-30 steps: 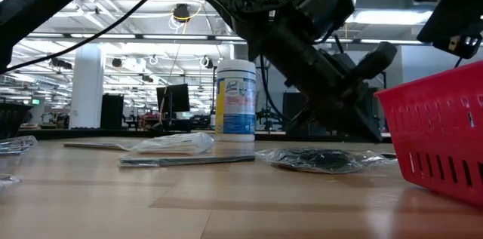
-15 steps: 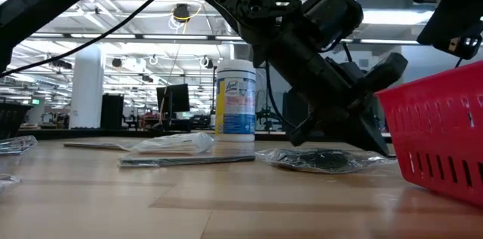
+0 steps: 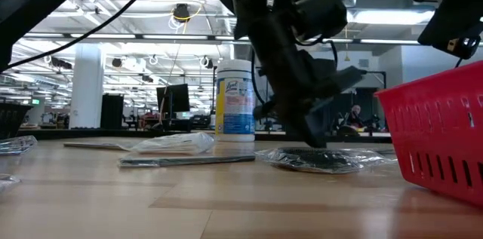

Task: Pick & Place Travel size toiletries
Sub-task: Put the black comb into the red bin

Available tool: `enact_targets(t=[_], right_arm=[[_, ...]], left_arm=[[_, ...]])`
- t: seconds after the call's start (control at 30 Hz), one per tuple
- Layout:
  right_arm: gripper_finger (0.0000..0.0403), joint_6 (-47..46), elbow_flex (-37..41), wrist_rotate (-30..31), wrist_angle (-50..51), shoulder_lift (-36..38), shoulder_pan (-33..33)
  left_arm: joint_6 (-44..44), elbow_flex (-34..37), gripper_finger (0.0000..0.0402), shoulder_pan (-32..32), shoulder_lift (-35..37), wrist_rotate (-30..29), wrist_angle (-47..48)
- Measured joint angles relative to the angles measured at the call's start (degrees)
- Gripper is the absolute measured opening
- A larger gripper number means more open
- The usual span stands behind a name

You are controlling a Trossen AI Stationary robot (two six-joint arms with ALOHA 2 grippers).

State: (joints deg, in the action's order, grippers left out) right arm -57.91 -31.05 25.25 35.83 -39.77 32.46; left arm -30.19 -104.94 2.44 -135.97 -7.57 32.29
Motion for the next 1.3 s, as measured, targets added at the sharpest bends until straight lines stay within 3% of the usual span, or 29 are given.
enact_targets(t=[0.43,0.87,1.1,1.3], right_arm=[[0.0,6.16,0.0,-8.65,-3.05,-0.02,-4.17],[0.0,16.6,-0.01,-22.75,-11.89,-3.46,-21.04],[0.0,19.93,-0.04,-29.88,-23.41,-13.87,-27.67],[0.0,21.42,-0.91,-30.02,-32.14,-22.41,-30.59]], left_arm=[[4.36,0.84,0.0,0.05,1.53,-1.47,11.12],[10.66,3.47,0.0,-0.44,4.59,-7.52,20.43],[6.46,19.26,0.0,-1.11,17.01,-9.11,13.35],[0.93,37.01,0.0,-1.84,31.89,-8.89,2.02]])
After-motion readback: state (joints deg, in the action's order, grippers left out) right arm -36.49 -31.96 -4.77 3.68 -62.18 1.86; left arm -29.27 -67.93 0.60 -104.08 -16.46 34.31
